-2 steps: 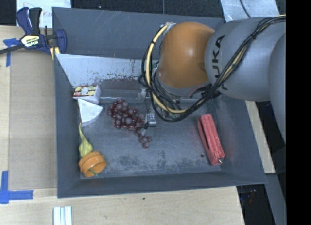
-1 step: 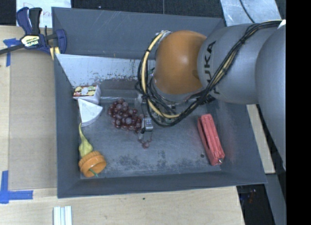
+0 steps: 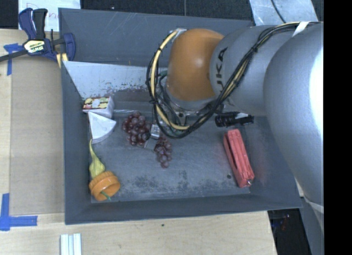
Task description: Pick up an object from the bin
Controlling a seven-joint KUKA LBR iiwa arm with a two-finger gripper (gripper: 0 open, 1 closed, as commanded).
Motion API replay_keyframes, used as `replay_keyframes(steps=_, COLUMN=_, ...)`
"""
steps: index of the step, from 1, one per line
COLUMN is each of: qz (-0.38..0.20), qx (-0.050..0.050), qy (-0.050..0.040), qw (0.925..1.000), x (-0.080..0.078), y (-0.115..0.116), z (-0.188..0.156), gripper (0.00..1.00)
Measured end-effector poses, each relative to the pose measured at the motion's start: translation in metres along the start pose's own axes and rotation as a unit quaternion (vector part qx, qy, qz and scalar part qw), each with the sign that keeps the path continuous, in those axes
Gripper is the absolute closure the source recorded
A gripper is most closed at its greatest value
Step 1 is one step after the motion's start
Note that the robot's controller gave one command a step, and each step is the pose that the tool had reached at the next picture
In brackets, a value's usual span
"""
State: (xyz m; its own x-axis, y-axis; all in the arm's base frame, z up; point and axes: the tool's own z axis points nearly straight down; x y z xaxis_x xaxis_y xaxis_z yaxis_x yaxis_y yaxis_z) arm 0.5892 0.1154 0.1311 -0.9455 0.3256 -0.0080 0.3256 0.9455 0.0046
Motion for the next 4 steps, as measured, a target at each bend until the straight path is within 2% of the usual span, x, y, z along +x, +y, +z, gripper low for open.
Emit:
replay_keyframes(steps=1, qz=-0.108, qx=0.000, qy=-0.0016, qw=0.9942, x=-0.012, y=0.013, z=0.063, gripper=0.00)
replay_keyframes(steps=2, qz=0.130, qx=0.000, qy=-0.0011, qw=0.9915, x=0.005, y=0.008, z=0.062, gripper=1.00)
replay_keyframes(steps=4, qz=0.131, qx=-0.001, qy=-0.0017, qw=0.9914, x=0.005, y=0.007, z=0.055, gripper=1.00)
